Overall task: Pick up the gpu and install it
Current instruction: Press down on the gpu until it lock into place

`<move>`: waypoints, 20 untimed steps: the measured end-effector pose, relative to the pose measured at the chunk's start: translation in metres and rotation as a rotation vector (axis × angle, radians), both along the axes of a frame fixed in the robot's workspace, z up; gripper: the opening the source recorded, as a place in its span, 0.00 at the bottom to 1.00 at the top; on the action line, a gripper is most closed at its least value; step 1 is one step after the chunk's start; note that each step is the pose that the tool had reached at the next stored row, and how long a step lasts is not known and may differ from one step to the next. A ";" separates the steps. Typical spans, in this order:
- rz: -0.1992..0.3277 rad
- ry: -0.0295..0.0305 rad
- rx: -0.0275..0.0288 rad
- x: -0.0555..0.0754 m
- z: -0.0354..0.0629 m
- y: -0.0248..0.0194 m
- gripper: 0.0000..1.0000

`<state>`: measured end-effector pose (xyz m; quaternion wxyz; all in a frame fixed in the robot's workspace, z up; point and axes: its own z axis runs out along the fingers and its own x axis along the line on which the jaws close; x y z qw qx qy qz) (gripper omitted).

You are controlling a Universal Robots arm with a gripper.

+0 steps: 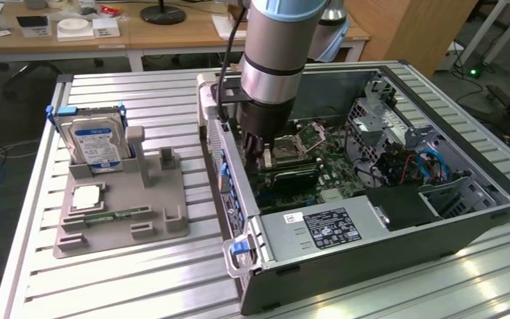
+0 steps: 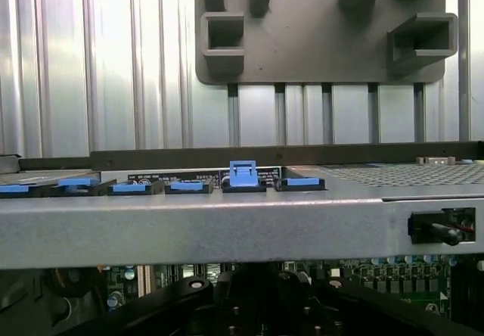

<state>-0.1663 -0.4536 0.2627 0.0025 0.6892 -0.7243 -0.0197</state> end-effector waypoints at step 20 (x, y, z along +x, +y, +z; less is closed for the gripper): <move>0.000 0.0166 -0.0004 0.001 0.0391 0.0002 0.11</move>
